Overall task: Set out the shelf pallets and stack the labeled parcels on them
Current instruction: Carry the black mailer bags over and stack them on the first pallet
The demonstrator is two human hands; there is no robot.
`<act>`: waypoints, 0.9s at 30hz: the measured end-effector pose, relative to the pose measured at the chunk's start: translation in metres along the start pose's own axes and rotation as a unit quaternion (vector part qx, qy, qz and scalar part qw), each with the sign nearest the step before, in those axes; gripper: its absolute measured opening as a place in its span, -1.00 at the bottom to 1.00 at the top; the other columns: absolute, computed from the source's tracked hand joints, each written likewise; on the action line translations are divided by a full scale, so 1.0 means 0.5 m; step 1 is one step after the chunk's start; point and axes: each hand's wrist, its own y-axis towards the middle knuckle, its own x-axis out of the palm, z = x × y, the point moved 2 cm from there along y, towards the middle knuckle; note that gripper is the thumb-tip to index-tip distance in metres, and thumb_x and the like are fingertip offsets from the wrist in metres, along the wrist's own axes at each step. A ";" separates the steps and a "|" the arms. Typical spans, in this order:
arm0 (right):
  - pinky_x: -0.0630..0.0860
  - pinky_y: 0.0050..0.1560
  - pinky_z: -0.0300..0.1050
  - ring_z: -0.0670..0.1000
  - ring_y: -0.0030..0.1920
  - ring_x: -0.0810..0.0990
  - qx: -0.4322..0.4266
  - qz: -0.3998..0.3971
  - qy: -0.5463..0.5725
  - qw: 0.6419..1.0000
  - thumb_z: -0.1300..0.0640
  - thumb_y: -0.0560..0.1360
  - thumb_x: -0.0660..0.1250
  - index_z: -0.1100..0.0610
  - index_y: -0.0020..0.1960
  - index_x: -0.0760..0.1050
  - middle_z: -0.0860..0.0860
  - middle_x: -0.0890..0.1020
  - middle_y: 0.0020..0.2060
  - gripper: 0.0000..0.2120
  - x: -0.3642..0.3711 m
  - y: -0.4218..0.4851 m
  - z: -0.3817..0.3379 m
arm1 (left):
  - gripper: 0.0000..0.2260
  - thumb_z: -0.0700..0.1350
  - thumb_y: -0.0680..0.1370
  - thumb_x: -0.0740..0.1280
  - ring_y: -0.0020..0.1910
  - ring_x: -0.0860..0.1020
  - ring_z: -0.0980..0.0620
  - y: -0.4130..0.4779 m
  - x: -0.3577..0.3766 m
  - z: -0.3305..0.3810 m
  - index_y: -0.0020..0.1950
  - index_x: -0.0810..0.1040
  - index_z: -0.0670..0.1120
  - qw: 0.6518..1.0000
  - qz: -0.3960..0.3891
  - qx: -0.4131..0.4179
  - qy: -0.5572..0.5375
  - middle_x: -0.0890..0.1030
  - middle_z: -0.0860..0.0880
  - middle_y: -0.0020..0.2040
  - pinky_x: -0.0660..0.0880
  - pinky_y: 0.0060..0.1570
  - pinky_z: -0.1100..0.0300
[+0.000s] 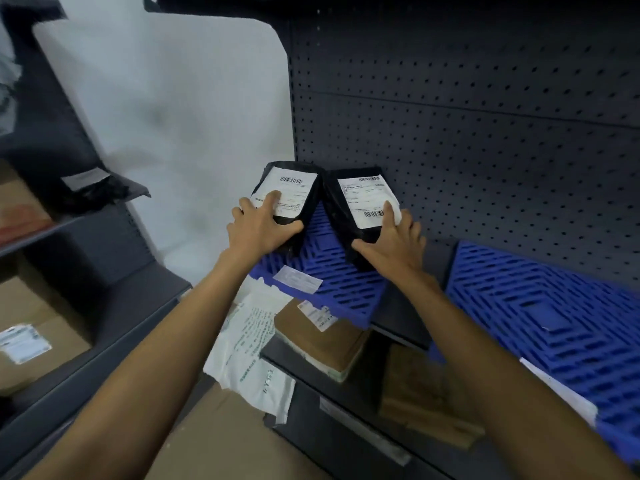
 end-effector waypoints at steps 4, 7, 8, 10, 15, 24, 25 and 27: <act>0.09 0.41 0.18 0.26 0.46 0.07 0.039 -0.002 -0.012 0.999 -0.35 0.42 0.26 0.07 0.59 -0.11 0.18 0.04 0.51 -0.03 0.035 -0.010 -0.009 | -0.29 0.37 0.41 0.31 0.30 0.30 -0.27 0.043 0.026 -0.017 0.48 0.22 0.15 0.998 -0.042 0.038 0.009 0.30 -0.19 0.33 0.33 0.24 -0.17; 0.10 0.39 0.18 0.25 0.46 0.09 0.058 0.001 -0.013 0.998 -0.34 0.43 0.26 0.08 0.59 -0.07 0.19 0.06 0.51 -0.05 0.048 -0.018 -0.018 | -0.30 0.36 0.42 0.31 0.31 0.29 -0.28 0.060 0.047 -0.025 0.48 0.22 0.14 0.996 -0.074 0.048 0.011 0.29 -0.21 0.35 0.31 0.27 -0.18; 0.10 0.39 0.18 0.25 0.46 0.09 0.061 0.003 -0.014 0.998 -0.34 0.43 0.26 0.08 0.59 -0.05 0.18 0.06 0.51 -0.06 0.048 -0.019 -0.021 | -0.30 0.36 0.43 0.30 0.31 0.29 -0.29 0.063 0.052 -0.028 0.48 0.22 0.13 0.995 -0.086 0.050 0.009 0.28 -0.21 0.35 0.31 0.28 -0.18; 0.10 0.40 0.19 0.25 0.48 0.07 0.064 0.000 -0.017 0.998 -0.34 0.43 0.26 0.07 0.58 -0.02 0.18 0.06 0.52 -0.09 0.047 -0.018 -0.026 | -0.31 0.35 0.45 0.29 0.32 0.29 -0.29 0.065 0.060 -0.034 0.49 0.21 0.13 0.993 -0.104 0.055 0.005 0.27 -0.21 0.36 0.30 0.27 -0.17; 0.00 0.47 0.24 0.22 0.54 -0.06 0.058 -0.019 -0.051 0.997 -0.40 0.45 0.18 0.01 0.59 -0.06 0.14 -0.08 0.57 -0.11 0.049 -0.025 -0.023 | -0.31 0.38 0.44 0.28 0.33 0.30 -0.31 0.069 0.066 -0.044 0.48 0.23 0.12 0.991 -0.095 0.098 0.011 0.21 -0.20 0.44 0.32 0.27 -0.21; -0.16 0.54 0.16 0.09 0.57 -0.14 -0.036 0.055 -0.136 0.989 -0.31 0.59 0.01 0.08 0.60 -0.05 0.07 -0.05 0.59 -0.27 -0.019 -0.094 0.013 | -0.41 0.20 0.53 0.30 0.43 0.31 -0.24 0.039 0.048 0.030 0.51 0.27 0.05 0.961 -0.014 0.272 0.053 0.34 -0.12 0.48 0.23 0.36 -0.29; -0.14 0.54 0.15 0.09 0.58 -0.12 -0.039 0.063 -0.140 0.987 -0.27 0.61 0.01 0.09 0.60 -0.04 0.07 -0.03 0.58 -0.29 -0.033 -0.107 0.025 | -0.42 0.16 0.54 0.31 0.39 0.36 -0.25 0.024 0.048 0.052 0.51 0.28 0.03 0.955 -0.013 0.294 0.043 0.39 -0.13 0.44 0.30 0.32 -0.27; -0.09 0.55 0.12 0.09 0.57 -0.08 -0.040 0.076 -0.138 0.987 -0.21 0.63 0.05 0.12 0.60 -0.01 0.07 0.01 0.58 -0.33 -0.065 -0.139 0.054 | -0.45 0.10 0.55 0.32 0.31 0.43 -0.26 -0.013 0.050 0.101 0.50 0.31 0.00 0.941 -0.001 0.337 0.033 0.46 -0.14 0.37 0.40 0.24 -0.23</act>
